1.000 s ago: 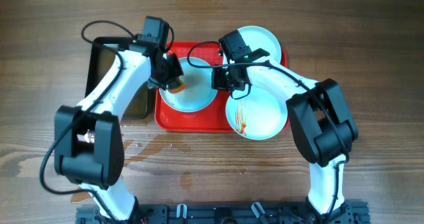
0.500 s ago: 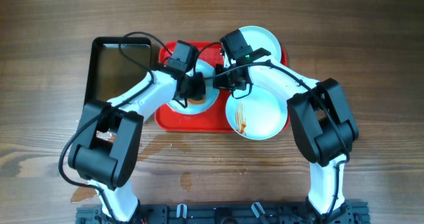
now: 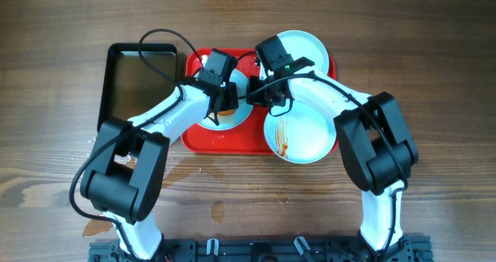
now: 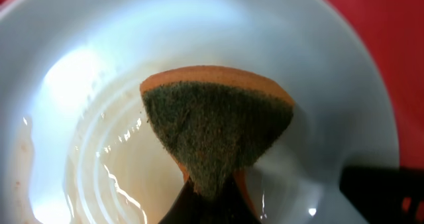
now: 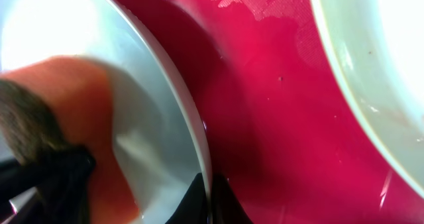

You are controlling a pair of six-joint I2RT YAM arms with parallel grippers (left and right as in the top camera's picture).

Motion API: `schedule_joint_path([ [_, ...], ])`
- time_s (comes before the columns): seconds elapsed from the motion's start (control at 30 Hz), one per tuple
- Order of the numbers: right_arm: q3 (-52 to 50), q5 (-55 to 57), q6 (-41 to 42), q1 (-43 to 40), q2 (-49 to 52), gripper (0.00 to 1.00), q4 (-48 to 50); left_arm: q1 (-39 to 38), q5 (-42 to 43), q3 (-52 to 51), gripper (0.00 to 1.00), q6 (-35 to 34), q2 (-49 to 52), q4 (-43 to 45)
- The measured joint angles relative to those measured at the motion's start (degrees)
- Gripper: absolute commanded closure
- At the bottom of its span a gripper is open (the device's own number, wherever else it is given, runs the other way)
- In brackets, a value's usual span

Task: Clean dirty plates on tray and stack at the side
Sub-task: 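Scrub the left plate again with the sponge in left gripper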

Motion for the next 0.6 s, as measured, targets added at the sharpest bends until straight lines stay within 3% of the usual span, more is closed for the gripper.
schedule_joint_path([
  [0.17, 0.02, 0.00, -0.02, 0.00, 0.00, 0.96, -0.09, 0.07, 1.01, 0.02, 0.96, 1.01, 0.13, -0.81],
  [0.43, 0.00, -0.46, -0.48, 0.28, 0.00, 0.96, -0.57, 2.47, 2.10, 1.40, 0.96, 1.77, -0.26, -13.03],
  [0.6, 0.00, -0.42, -0.44, 0.26, 0.00, 0.96, -0.50, 3.26, -0.57, 1.33, 0.96, 1.81, -0.28, -11.56],
])
